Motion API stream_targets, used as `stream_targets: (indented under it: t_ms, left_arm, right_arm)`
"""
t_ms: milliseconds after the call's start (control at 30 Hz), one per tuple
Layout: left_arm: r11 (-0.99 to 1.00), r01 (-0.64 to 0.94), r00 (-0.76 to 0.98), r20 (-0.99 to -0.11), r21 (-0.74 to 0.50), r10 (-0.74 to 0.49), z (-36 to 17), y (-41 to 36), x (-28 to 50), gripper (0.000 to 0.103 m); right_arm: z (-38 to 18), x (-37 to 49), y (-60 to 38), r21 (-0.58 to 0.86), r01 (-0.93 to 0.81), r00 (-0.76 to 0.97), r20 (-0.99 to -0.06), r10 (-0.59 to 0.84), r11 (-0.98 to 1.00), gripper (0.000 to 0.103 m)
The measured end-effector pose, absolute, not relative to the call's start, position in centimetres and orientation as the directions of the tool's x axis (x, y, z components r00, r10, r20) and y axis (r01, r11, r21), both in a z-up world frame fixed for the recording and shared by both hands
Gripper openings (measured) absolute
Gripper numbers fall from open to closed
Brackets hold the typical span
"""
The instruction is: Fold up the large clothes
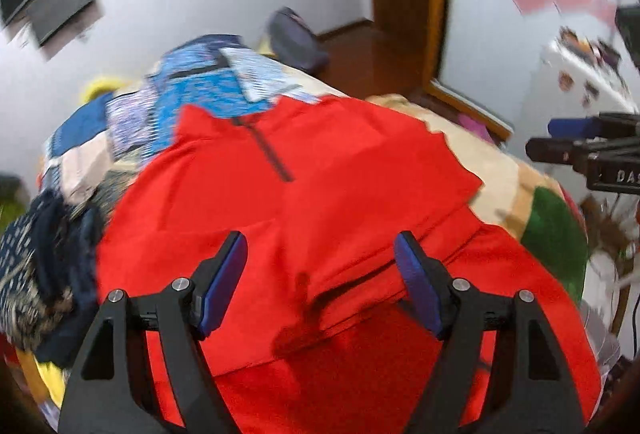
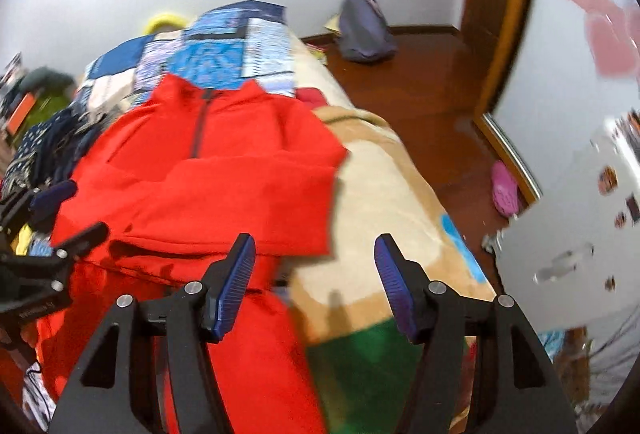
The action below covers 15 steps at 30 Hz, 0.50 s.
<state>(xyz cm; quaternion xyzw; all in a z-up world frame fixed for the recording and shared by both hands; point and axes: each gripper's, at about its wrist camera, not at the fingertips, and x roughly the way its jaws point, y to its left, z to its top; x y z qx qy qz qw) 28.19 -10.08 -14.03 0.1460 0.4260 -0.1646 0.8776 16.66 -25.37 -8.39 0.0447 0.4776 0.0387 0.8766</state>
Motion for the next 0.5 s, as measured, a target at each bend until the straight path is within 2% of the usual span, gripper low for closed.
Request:
stream_targets:
  t_ms: [333,500]
  left_arm:
    - [0.812,0.571,0.407,-0.900,0.117,-0.156,-20.1,-18.8,30.5,0.075]
    - [0.814,0.575,0.365,-0.917,0.086,-0.160,-21.7,-20.0,31.4,0.069]
  right_arm:
    - [-11.6,16.0,-28.6,0.162,0.034,0.491,-0.862,0.125,0.986,0.058]
    - [-12.1,15.7,-29.3,0.181,0.028,0.487,-0.861,0.145,0.983,0.058]
